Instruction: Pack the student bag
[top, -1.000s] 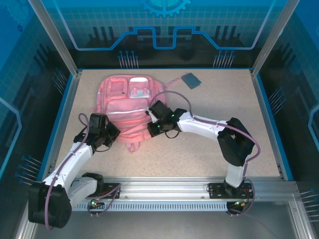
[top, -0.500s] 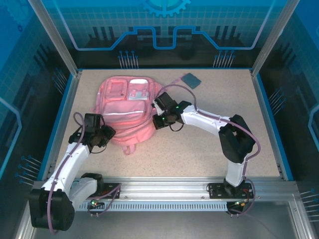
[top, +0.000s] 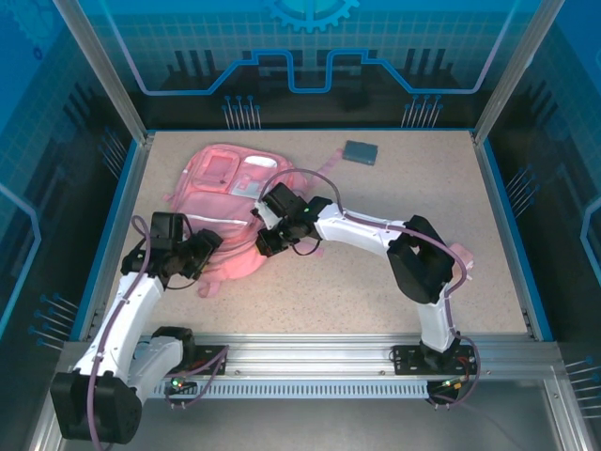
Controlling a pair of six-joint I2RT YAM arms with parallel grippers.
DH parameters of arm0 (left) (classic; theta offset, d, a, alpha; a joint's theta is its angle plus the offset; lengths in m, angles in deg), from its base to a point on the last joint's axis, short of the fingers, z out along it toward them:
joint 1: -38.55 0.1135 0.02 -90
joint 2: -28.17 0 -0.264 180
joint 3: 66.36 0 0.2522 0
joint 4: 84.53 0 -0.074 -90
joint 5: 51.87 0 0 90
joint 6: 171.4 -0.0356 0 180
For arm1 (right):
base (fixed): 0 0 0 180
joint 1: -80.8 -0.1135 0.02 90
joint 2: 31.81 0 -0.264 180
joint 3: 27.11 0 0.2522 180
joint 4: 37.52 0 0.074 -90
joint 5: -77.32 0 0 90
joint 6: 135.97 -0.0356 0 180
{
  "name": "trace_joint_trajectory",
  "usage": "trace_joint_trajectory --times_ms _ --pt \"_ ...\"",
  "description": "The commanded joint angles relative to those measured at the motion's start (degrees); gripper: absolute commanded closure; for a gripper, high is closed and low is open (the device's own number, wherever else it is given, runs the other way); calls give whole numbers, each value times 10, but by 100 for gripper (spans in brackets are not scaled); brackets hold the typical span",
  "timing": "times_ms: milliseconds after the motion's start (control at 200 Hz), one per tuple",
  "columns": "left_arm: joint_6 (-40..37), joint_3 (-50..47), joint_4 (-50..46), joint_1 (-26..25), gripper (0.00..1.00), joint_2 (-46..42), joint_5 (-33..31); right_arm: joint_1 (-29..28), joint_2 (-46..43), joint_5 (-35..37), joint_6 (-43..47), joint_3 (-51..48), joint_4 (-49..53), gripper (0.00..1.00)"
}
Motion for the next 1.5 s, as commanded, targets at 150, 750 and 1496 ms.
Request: trace_joint_trajectory --times_ms 150,750,1496 --pt "42 -47 47 2 42 16 51 -17 -4 -26 1 17 -38 100" --pt "-14 -77 4 1 100 14 -22 79 -11 118 -17 -5 6 100" --pt "-50 -32 6 1 66 -16 38 131 45 190 -34 107 92 100"
